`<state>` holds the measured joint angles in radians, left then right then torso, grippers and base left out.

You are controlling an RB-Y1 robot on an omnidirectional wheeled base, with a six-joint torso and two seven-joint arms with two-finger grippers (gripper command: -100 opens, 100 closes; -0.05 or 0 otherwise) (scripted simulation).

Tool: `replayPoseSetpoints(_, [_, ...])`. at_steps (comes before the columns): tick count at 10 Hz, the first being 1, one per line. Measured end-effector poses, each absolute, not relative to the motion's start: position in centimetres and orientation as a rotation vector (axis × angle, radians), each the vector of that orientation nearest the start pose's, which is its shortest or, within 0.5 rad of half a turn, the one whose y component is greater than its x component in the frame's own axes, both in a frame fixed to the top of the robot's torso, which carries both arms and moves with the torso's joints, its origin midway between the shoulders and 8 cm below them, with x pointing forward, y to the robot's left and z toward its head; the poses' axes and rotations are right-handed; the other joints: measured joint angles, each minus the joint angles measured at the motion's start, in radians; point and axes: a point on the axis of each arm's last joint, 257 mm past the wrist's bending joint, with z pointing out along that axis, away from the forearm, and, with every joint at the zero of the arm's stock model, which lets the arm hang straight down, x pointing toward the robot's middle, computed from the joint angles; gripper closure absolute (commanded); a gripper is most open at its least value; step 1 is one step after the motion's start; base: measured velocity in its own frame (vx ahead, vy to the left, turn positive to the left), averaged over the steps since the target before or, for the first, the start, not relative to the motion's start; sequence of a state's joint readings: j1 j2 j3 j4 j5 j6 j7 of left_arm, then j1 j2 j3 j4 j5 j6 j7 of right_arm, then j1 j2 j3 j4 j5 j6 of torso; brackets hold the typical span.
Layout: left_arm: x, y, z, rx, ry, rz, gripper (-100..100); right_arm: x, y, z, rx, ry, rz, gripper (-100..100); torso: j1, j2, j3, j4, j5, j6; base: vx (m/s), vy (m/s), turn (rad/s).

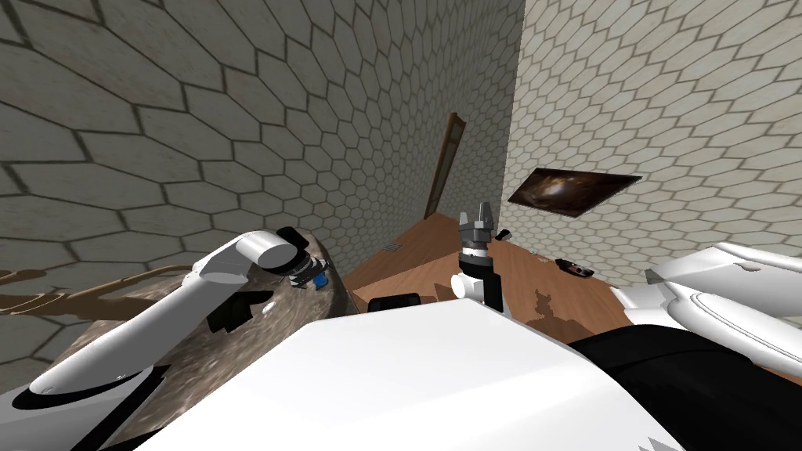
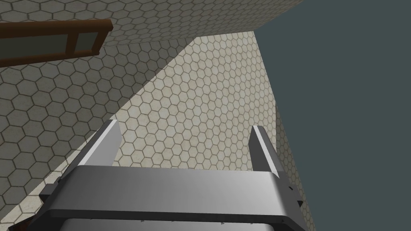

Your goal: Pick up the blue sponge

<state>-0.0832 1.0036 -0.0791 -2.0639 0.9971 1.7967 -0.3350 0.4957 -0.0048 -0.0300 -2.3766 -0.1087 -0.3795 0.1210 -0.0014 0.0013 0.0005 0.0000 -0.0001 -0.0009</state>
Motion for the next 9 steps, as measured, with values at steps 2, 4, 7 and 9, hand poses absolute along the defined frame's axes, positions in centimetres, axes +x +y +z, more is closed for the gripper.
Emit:
replayPoseSetpoints(2, [29.0, 37.5, -27.5, -1.174, 2.830, 0.015, -100, 34.1, -29.7, 4.6, 0.685, 0.600, 1.234, 0, 0.000, 0.001, 0.001, 0.000, 0.000, 0.000, -0.013, -0.012, -0.171])
replayPoseSetpoints(4, [28.2, 38.8, -27.9, -1.221, 2.808, 0.014, -100, 34.1, -29.7, 4.6, 0.685, 0.600, 1.234, 0, 0.000, 0.001, 0.000, 0.000, 0.000, 0.000, -0.008, -0.012, -0.149])
replayPoseSetpoints(7, [26.8, 40.1, -28.5, -1.270, 2.788, 0.020, -100, 34.1, -29.7, 4.6, 0.685, 0.600, 1.234, 0, 0.000, 0.000, 0.000, 0.000, 0.000, 0.000, -0.005, -0.008, -0.114])
replayPoseSetpoints(9, [25.8, 41.4, -28.8, -1.310, 2.767, 0.029, -100, 34.1, -29.7, 4.6, 0.685, 0.600, 1.234, 0, 0.002, -0.001, -0.001, 0.000, 0.001, 0.001, -0.008, -0.009, -0.112])
